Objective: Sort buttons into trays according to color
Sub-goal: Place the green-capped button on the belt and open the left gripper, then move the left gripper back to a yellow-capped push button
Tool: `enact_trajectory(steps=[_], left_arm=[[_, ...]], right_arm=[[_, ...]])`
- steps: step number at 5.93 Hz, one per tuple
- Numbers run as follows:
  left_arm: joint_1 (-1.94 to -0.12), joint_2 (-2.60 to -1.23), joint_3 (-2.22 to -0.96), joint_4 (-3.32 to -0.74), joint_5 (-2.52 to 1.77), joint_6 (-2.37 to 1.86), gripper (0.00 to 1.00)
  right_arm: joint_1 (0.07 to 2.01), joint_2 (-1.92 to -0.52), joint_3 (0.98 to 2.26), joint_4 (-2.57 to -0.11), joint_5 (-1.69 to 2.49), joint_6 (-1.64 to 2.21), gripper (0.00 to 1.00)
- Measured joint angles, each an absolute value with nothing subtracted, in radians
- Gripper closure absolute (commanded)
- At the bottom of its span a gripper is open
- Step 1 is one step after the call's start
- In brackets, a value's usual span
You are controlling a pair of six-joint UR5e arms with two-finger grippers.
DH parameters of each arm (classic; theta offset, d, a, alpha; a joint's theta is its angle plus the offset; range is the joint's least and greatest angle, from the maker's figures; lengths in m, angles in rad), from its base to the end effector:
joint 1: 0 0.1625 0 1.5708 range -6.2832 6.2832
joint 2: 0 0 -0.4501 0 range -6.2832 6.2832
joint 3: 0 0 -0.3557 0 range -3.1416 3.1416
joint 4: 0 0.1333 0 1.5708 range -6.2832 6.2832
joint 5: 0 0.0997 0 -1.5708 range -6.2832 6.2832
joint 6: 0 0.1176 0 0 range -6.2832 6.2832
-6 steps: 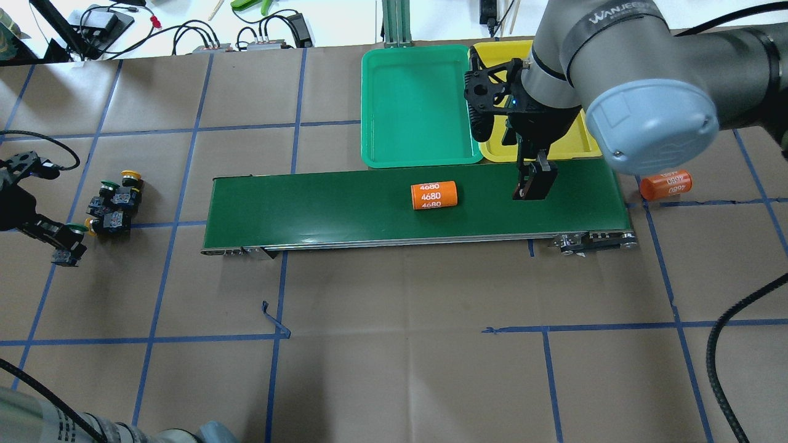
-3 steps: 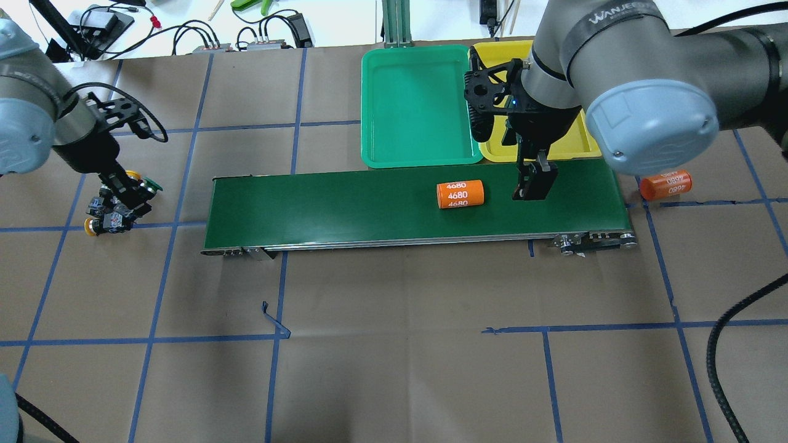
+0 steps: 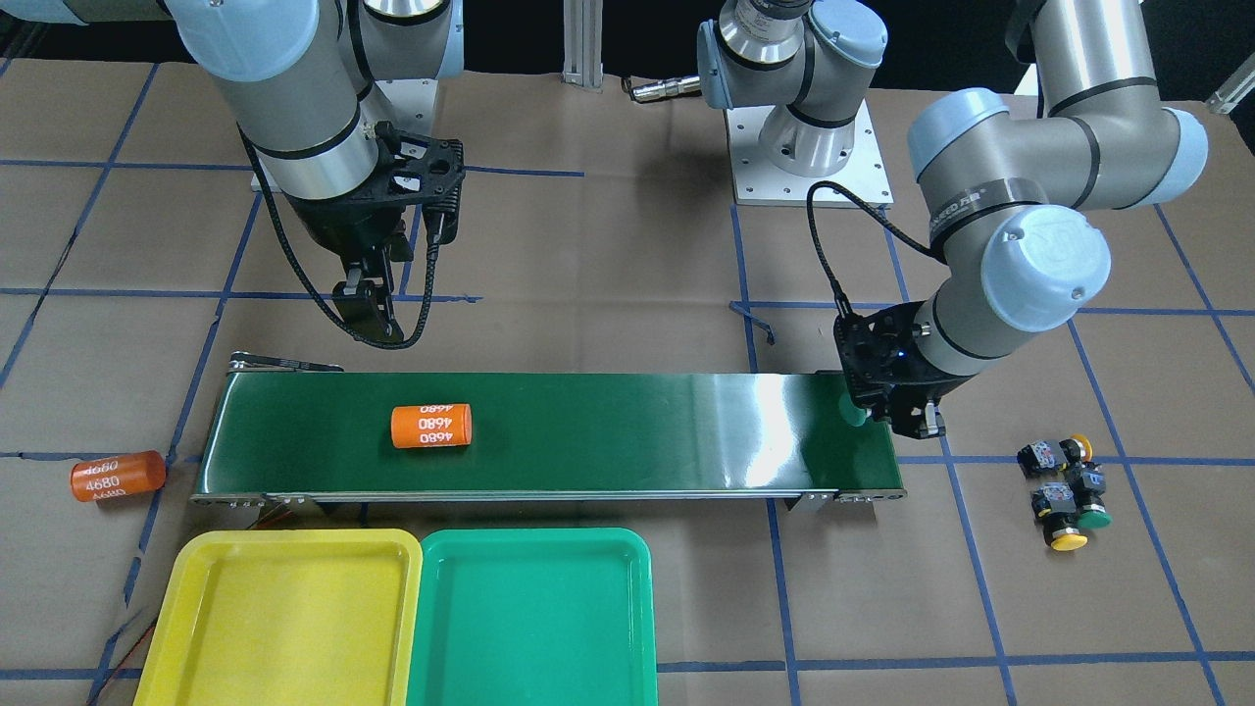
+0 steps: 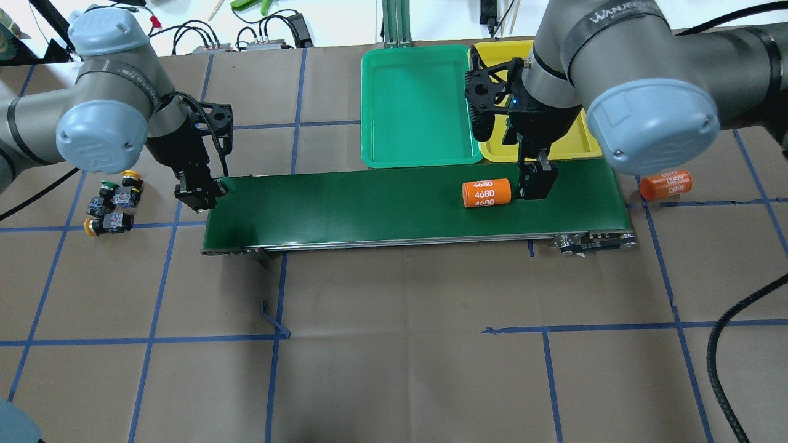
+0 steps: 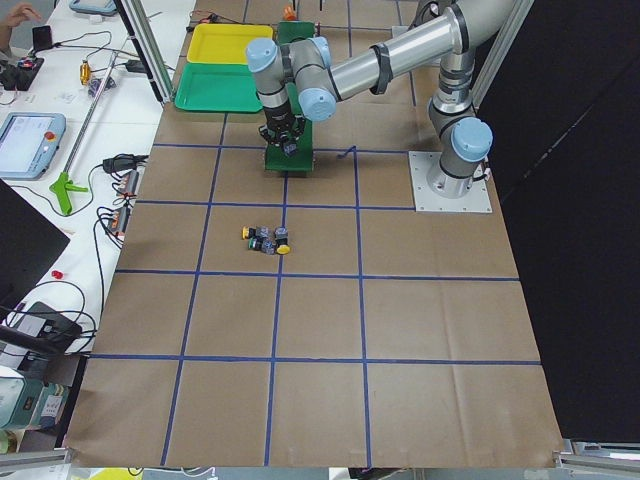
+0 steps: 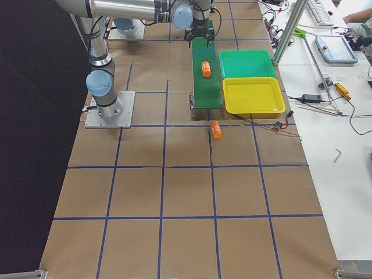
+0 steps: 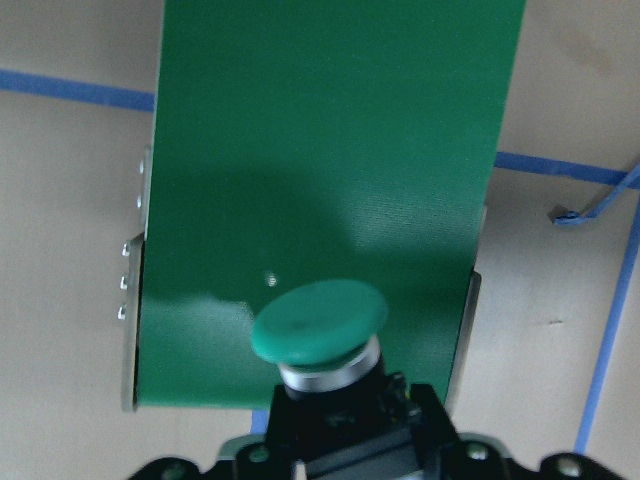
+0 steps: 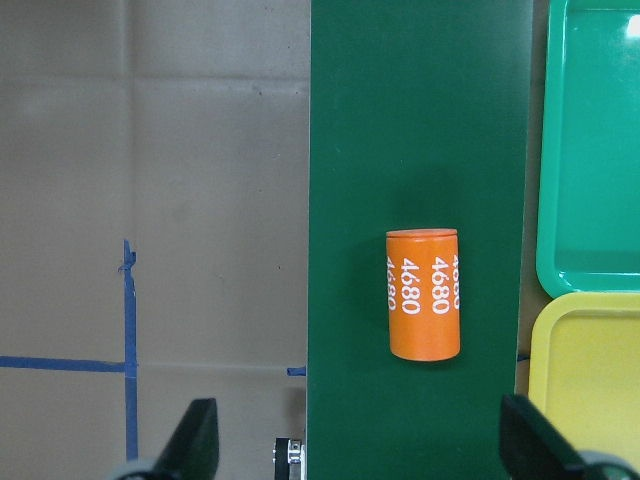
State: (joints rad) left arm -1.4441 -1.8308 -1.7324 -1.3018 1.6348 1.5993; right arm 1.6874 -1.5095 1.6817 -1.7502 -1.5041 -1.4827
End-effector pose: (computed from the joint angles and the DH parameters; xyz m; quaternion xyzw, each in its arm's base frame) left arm -0.0589 -0.5327 0.3208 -0.6711 -0.7368 -0.0738 0.0371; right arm 0.1959 -0.4589 0.4342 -0.7168 0.6965 -0.0238 0.0236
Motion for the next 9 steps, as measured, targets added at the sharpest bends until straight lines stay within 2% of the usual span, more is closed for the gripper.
enact_trajectory(steps=[2,3,4,6,9], left_arm=[[-1.499,-1.848,-1.753,-1.252,1.637,1.659,0.97],[-1.508,-1.854,-1.778,-1.202,1.637,1.678,0.63],[-1.512,-1.859,-1.807,-1.156,1.637,1.68,0.03],[-1.485,-1.855,-1.821,-1.123,1.632,1.674,0.02],[-1.281,-1.834,-1.824,-1.122,1.603,1.654,0.02]], right_arm=[[1.687,-1.509,1.682,-1.758,-1.503,-1.482,0.0],[1.687,-1.509,1.682,-1.76,-1.503,-1.482,0.0],[1.687,-1.509,1.682,-1.761,-1.503,-1.482,0.0],[1.687,-1.509,1.683,-1.761,-1.503,-1.482,0.0],[1.687,-1.508,1.683,-1.762,-1.503,-1.483,0.0]])
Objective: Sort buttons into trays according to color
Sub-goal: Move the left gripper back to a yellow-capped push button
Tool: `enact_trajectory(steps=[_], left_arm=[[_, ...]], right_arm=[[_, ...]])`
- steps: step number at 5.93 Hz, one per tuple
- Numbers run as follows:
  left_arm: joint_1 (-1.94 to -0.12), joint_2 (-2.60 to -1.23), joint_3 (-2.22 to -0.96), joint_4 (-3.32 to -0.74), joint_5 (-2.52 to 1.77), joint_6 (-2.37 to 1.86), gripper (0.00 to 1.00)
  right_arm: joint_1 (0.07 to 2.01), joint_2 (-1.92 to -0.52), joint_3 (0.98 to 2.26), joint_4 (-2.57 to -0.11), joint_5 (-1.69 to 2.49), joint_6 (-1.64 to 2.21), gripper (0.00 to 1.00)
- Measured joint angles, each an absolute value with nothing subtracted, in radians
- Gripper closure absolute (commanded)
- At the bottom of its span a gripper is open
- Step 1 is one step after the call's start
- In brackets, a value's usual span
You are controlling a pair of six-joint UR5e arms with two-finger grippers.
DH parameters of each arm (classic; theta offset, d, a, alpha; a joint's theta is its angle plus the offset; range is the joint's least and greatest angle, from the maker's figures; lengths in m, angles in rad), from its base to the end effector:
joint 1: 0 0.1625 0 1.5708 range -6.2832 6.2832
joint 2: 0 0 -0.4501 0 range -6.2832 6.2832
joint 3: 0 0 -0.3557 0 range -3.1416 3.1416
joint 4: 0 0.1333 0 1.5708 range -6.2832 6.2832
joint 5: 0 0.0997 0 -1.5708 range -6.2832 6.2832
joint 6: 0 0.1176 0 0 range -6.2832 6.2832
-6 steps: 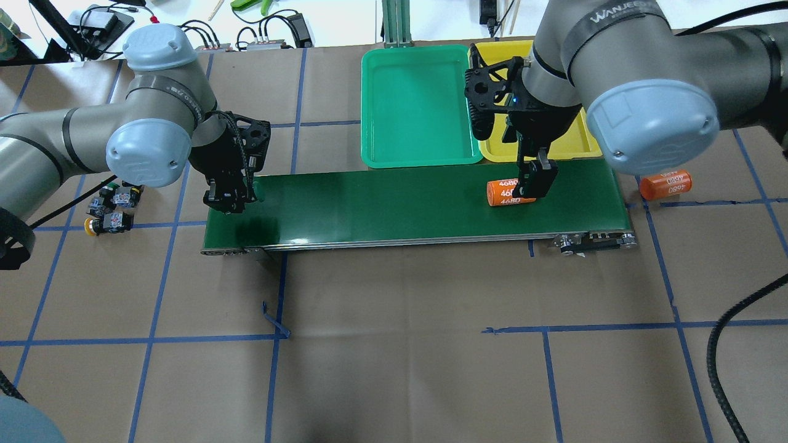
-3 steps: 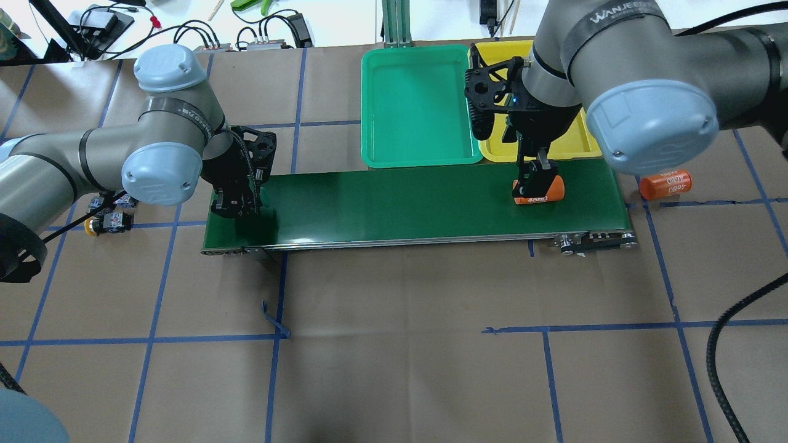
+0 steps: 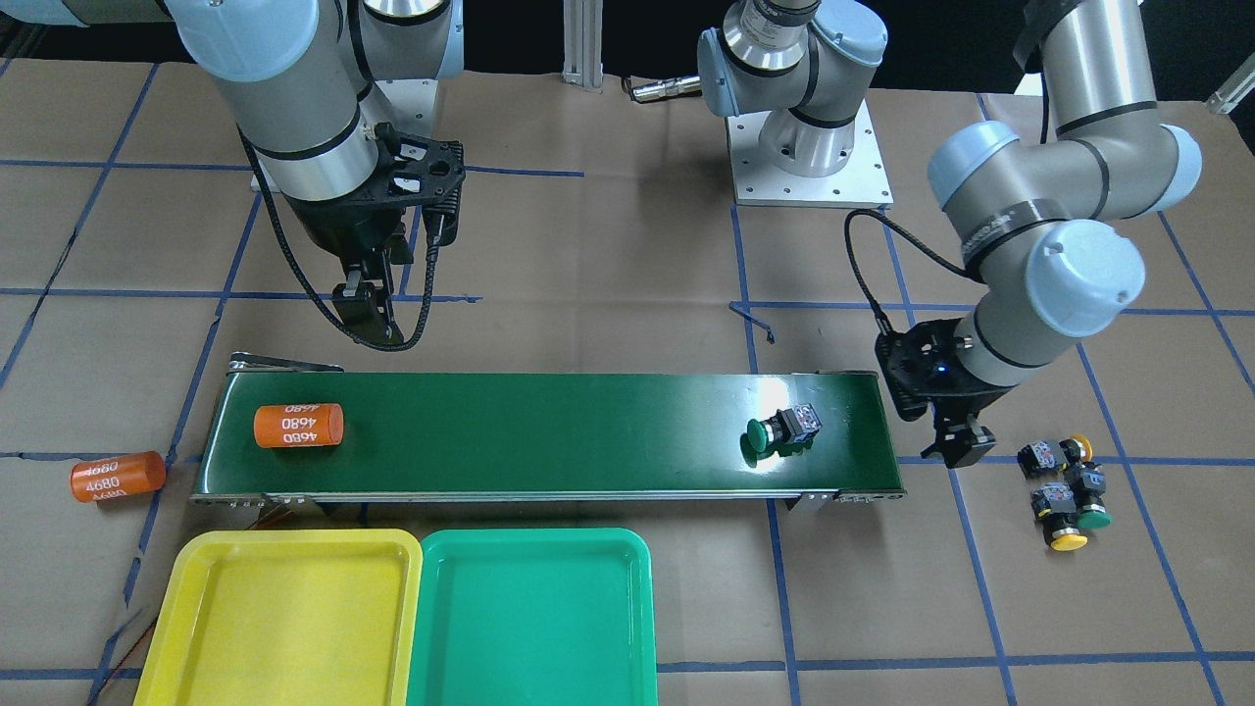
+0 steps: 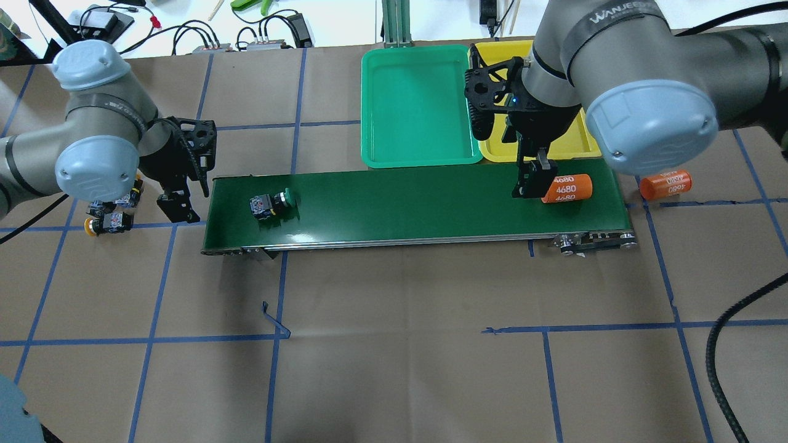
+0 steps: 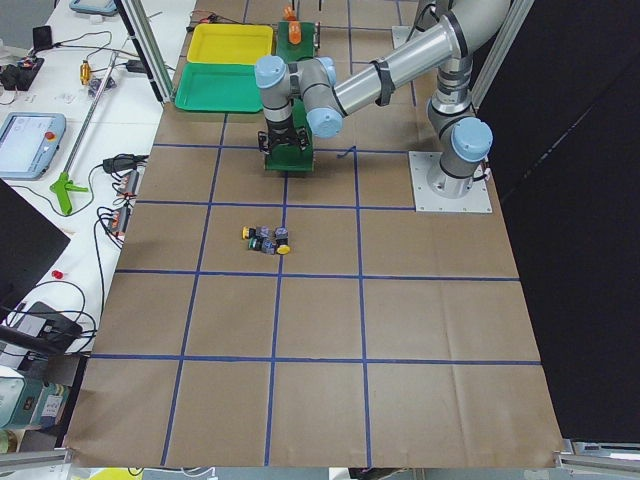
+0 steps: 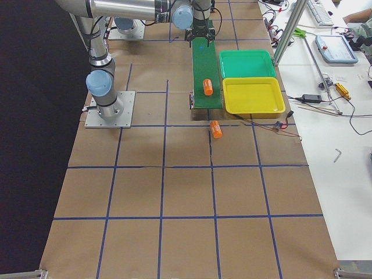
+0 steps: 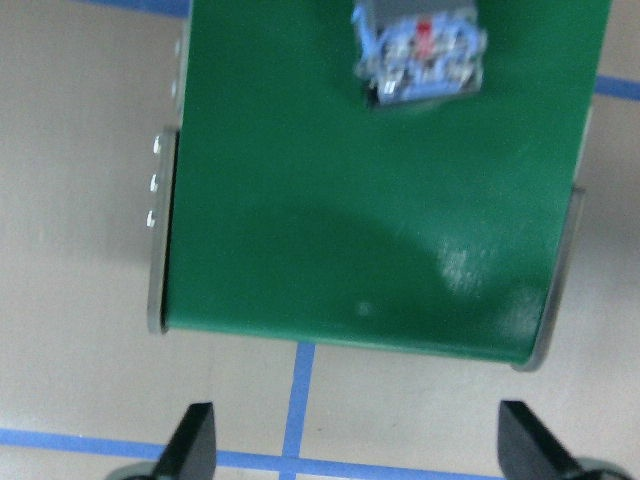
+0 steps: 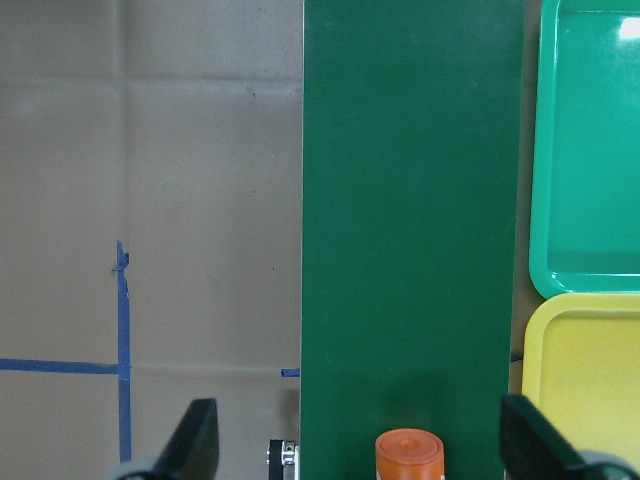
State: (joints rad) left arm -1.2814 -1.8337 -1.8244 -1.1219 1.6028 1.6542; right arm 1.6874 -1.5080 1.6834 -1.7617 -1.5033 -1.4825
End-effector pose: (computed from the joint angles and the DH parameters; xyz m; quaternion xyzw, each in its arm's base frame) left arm 0.0236 -0.5332 0.2975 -0.6306 -0.7752 -0.0323 0.0189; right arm 0.1961 -0.4603 0.4339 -0.7168 0.6964 -0.0273 0.0213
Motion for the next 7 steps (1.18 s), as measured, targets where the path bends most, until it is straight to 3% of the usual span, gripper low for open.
enact_trajectory(steps=[4,7], left_arm=[[-1.004,-1.939,-1.812,-0.931,1.535,1.601,0.02],[-0.962,-2.03,-1.805,-0.932,1.543,1.662,0.04]], right_arm=[[1.688,-1.51,1.683,-1.763,-1.511,-1.464,0.0],[1.701,-1.491,1.678,-1.78,-1.516,-1.412,0.0]])
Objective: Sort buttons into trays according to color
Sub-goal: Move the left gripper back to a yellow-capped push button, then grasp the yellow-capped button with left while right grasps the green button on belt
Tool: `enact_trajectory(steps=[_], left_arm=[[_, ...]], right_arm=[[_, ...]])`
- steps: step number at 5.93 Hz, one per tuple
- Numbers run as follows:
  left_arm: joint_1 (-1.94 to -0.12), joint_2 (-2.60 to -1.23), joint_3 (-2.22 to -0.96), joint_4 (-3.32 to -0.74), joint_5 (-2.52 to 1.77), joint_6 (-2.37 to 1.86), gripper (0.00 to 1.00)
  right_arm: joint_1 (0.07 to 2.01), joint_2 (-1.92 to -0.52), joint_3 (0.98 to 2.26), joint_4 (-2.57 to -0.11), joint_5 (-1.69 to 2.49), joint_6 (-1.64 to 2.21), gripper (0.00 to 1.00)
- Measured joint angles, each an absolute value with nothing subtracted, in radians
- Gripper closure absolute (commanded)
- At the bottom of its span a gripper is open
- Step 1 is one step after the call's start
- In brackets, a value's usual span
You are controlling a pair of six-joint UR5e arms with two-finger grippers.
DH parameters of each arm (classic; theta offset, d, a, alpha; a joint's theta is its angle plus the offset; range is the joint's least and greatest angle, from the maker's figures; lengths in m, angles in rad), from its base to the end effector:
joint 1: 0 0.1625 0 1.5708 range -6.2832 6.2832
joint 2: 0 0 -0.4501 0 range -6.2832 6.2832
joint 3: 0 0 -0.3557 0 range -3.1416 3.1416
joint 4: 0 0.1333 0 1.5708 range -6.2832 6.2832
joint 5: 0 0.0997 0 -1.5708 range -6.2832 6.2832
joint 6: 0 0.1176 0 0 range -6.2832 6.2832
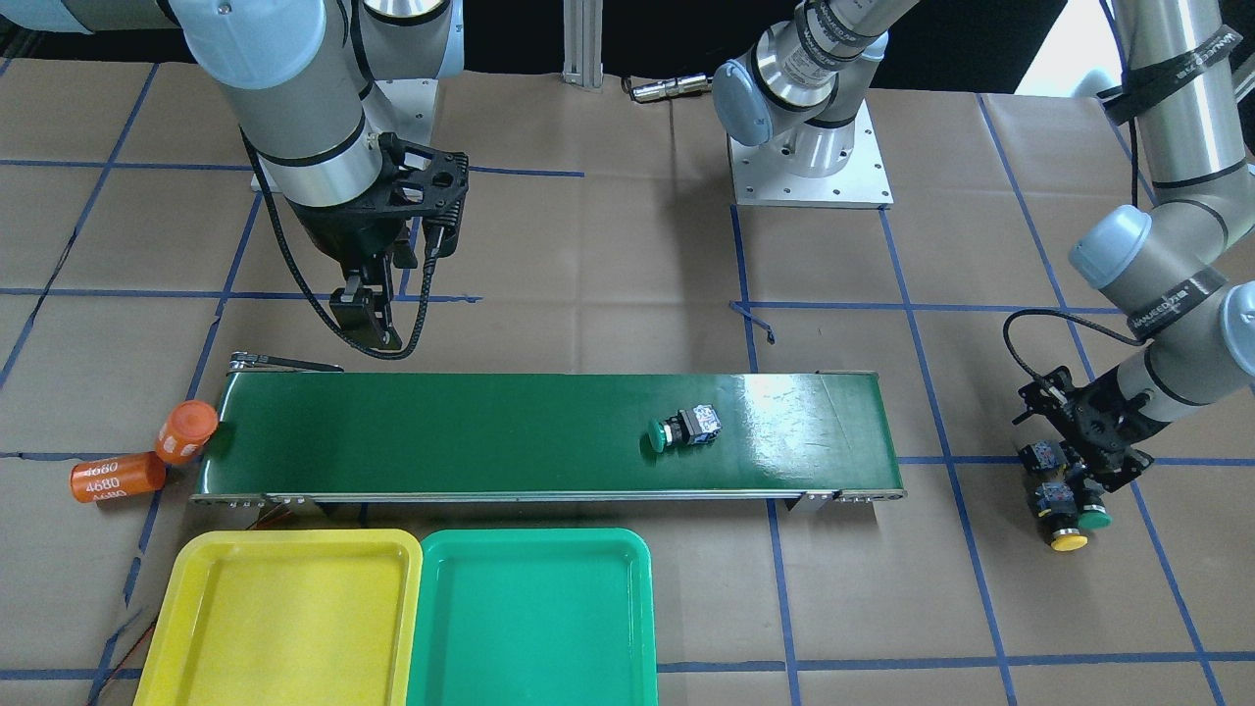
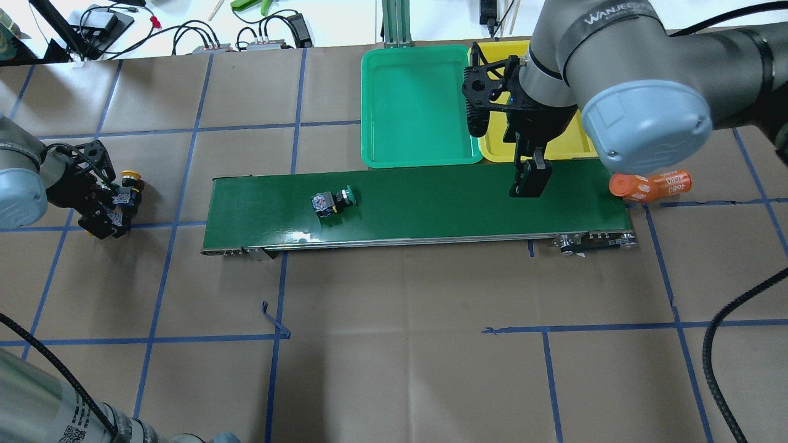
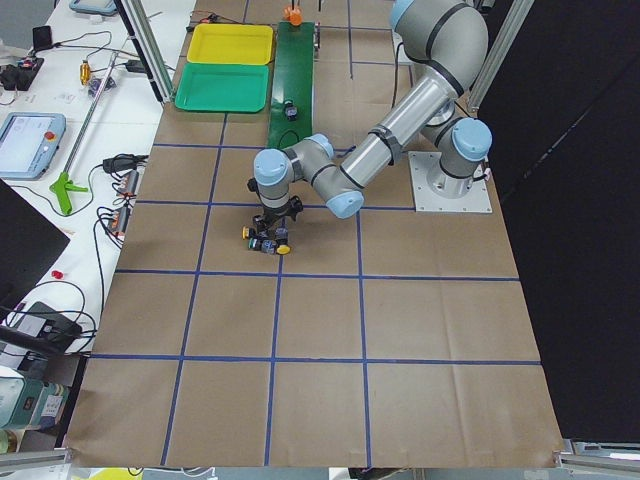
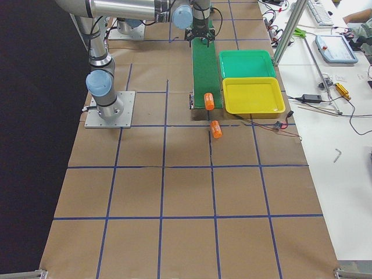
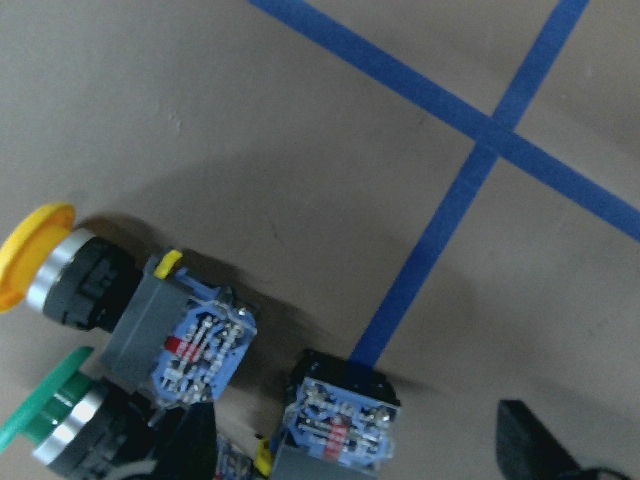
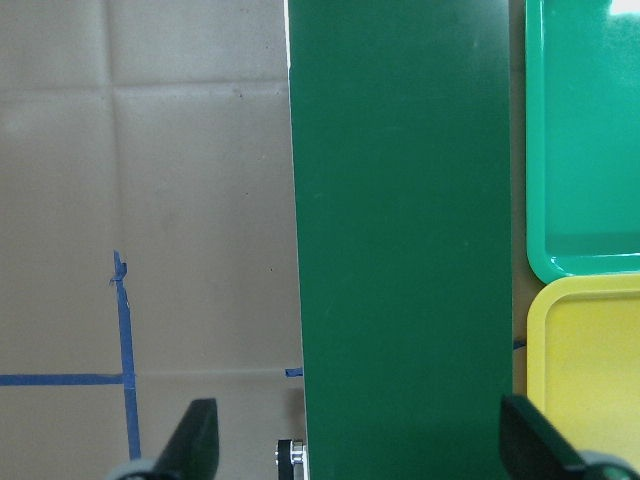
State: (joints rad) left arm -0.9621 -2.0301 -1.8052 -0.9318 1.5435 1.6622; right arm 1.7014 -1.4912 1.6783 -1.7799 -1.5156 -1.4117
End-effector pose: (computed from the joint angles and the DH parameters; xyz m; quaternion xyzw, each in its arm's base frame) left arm 0.2117 -0.5425 0.2157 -0.5022 -0.8642 0.0008 0.0306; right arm 0.2021 -0.4652 0.4298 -0.6969 0.7166 -0.0253 0.0156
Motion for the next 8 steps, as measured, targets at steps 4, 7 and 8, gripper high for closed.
enact_trajectory(steps=[4,7,8], left_arm=[[-0.958,-2.044,-1.809,-0.934,1.601,1.688,0.12],[-0.955,-2.047,-1.816,-0.931,1.602,1.707,0.77],[-0.954,-2.047,-1.821,-0.929,1.603,1.703,0.88]], right_arm=[[1.802,-1.36,1.662,-1.948,-1.545,-1.294,0.0],[1.892,-1.226,1.592,-1.997,-1.547,-1.23,0.0],[1.91,-1.192,1.587,-2.023,-1.547,-1.225,0.0]])
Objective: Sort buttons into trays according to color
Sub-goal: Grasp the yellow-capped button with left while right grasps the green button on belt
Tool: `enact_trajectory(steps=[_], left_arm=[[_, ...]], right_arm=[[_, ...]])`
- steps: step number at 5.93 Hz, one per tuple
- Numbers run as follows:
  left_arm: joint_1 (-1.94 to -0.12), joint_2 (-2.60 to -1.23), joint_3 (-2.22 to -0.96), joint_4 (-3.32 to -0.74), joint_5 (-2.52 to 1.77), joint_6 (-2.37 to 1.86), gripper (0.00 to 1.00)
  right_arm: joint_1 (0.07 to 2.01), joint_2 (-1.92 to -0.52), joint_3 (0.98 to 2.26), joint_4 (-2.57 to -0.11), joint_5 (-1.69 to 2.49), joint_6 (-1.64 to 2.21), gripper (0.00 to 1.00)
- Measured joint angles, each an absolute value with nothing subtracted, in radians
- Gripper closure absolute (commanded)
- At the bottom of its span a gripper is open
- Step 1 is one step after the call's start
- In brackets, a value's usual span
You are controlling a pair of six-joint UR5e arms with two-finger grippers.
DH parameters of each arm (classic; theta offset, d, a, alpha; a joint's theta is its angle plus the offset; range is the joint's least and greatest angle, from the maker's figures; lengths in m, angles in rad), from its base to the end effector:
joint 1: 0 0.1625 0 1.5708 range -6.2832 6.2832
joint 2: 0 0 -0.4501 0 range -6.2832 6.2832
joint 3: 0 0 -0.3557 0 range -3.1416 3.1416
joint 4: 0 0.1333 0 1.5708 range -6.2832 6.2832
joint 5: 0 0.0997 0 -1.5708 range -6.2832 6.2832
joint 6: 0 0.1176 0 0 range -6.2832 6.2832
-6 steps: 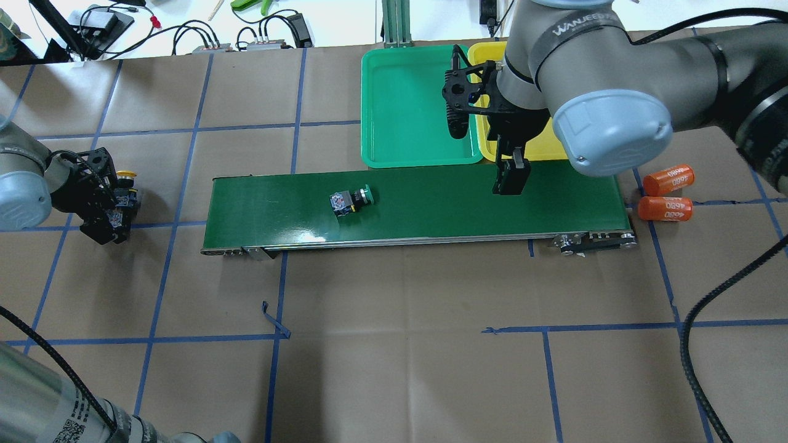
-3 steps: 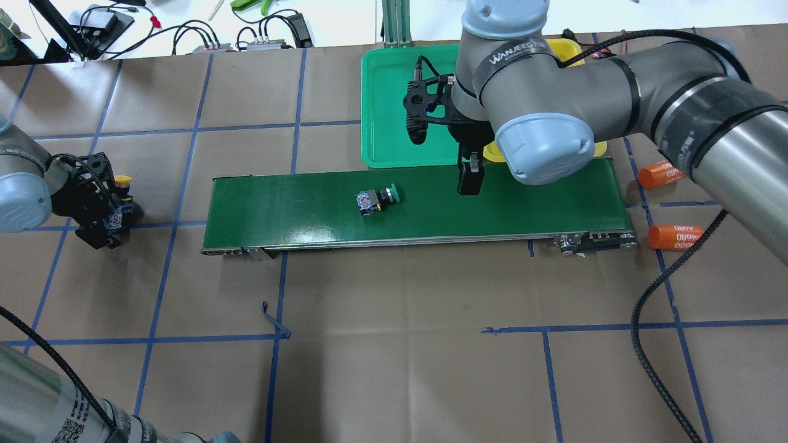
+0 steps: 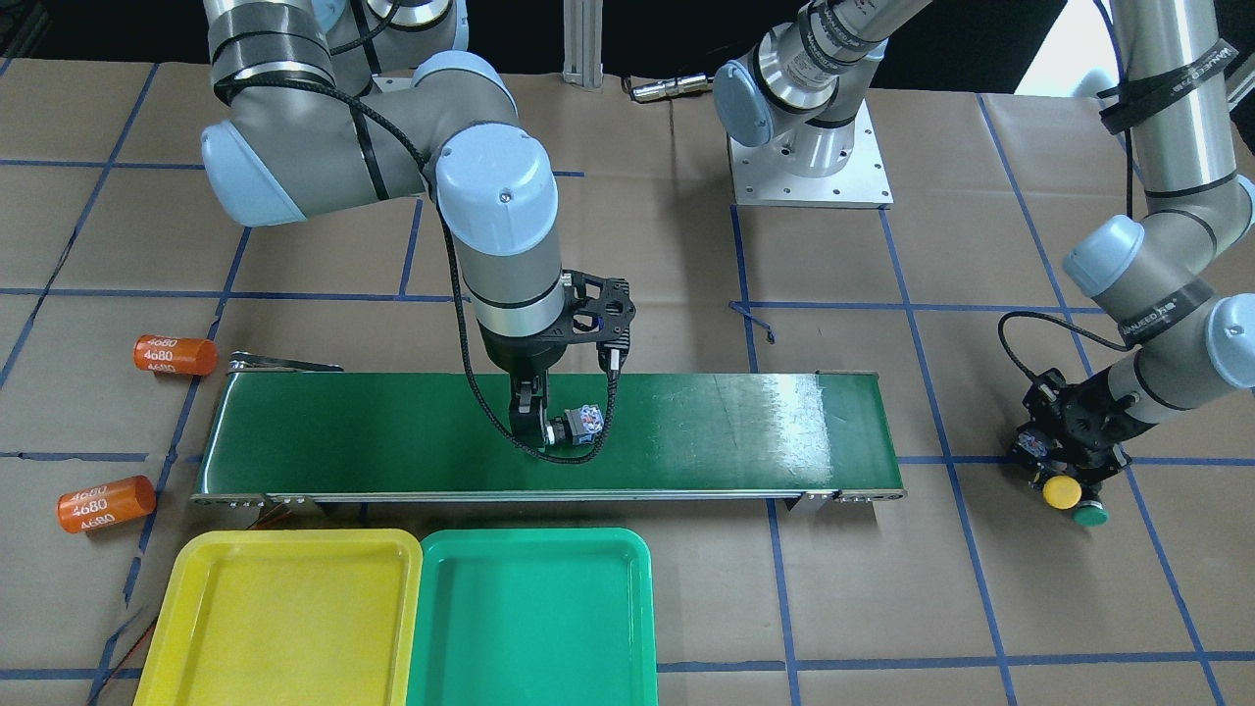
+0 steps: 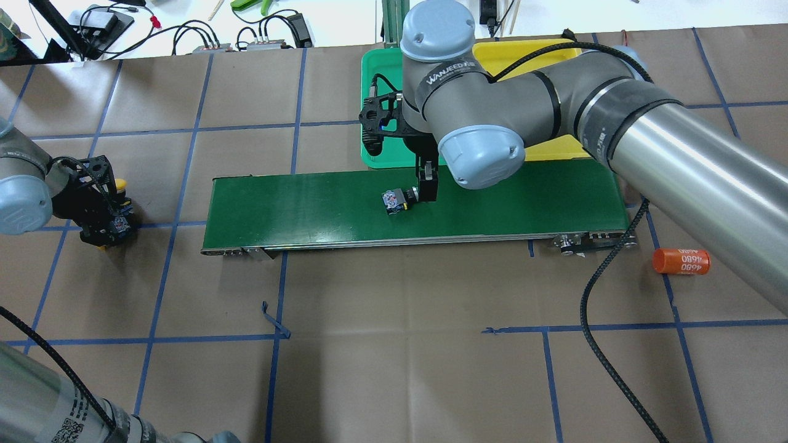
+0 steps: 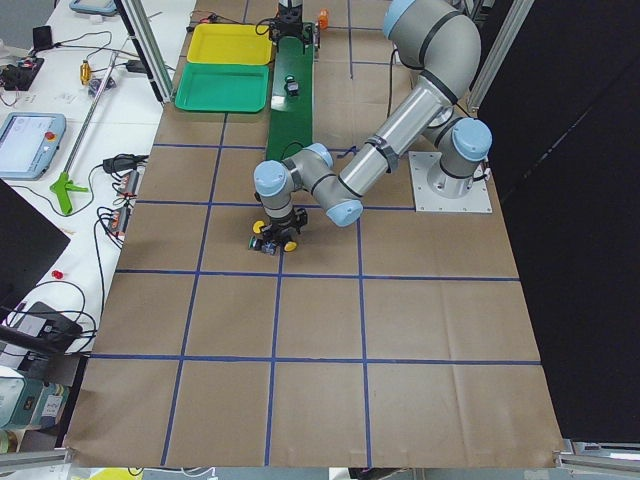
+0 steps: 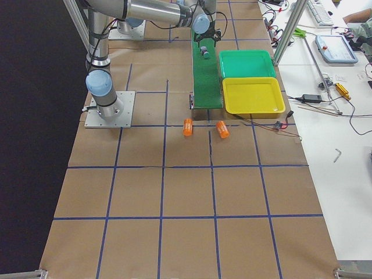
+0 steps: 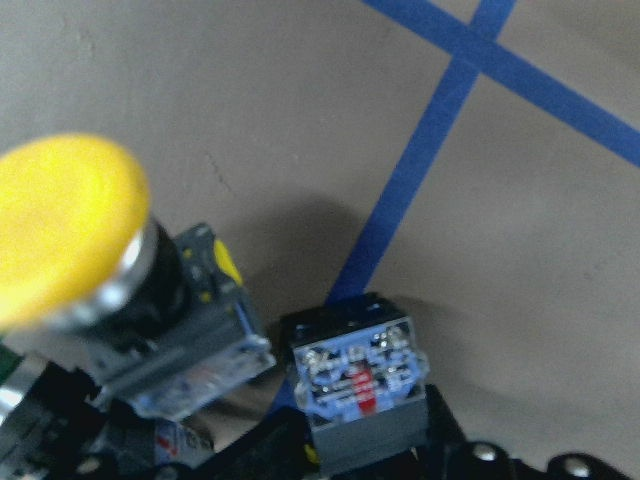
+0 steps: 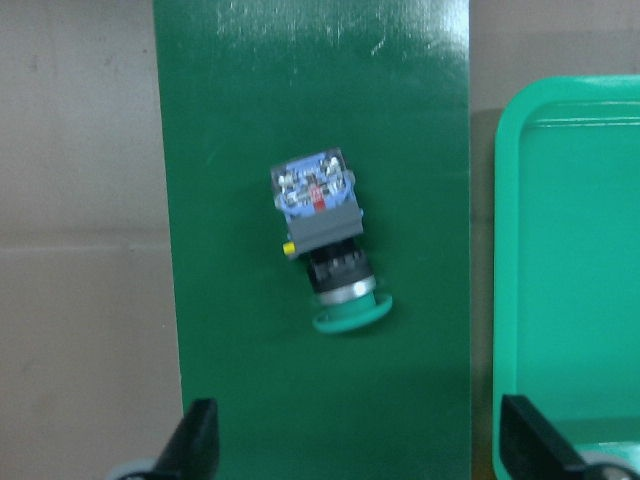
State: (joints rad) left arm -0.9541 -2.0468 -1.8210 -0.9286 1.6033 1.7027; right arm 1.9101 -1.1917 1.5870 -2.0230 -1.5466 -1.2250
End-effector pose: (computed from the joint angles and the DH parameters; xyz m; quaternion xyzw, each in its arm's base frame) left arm 0.2192 -0.5331 0.2009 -0.5168 -0.8549 -0.0317 0.0320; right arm 0.3284 -0.5215 0.3320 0.7047 -0.7088 0.0309 0.0013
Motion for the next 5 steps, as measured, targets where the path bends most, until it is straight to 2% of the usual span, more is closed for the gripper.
enact_trajectory(steps=[1,3,4,5], left_arm=[[-0.955,-2.046,-1.825,-0.929,1.604,1.696,1.0],[-0.965,-2.022,-1.819,-0.969,1.599,1.672,1.0],[-0.982,-1.984,-1.804,-1.027,1.596,1.662,1.0],[-1.026,-1.933,-1.794,-1.078,1.592,1.664,1.0]], right_arm=[[1.916,-1.161,1.589,-2.039,-1.549,-1.242,0.0],[1.905,-1.136,1.609,-2.045,-1.594,-1.369,0.03],[1.884,-1.138,1.634,-2.047,-1.603,-1.413,0.15],[1.855,-1.143,1.655,-2.047,-1.606,-1.434,0.4]])
